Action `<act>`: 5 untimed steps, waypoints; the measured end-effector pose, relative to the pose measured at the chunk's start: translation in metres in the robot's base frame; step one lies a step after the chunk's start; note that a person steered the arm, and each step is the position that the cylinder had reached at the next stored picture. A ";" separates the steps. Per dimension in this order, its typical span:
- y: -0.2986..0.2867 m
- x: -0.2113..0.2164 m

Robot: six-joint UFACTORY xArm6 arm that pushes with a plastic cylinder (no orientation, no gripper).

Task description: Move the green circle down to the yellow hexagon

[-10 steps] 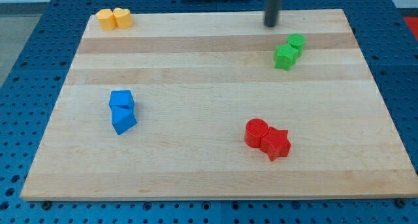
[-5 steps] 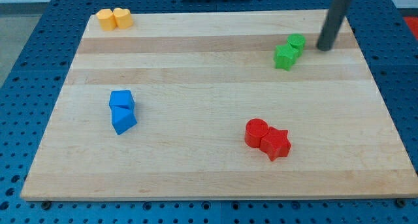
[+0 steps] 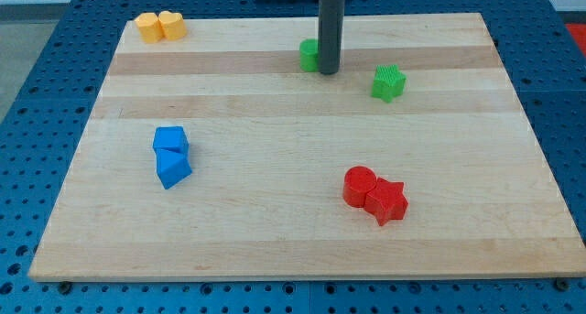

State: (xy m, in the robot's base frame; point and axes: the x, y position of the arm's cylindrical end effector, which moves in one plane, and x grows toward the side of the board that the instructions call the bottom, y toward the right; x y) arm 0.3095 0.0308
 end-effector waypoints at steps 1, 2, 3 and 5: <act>0.008 -0.019; -0.001 -0.026; -0.024 -0.029; -0.077 -0.029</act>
State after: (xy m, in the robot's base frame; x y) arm 0.2809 -0.0458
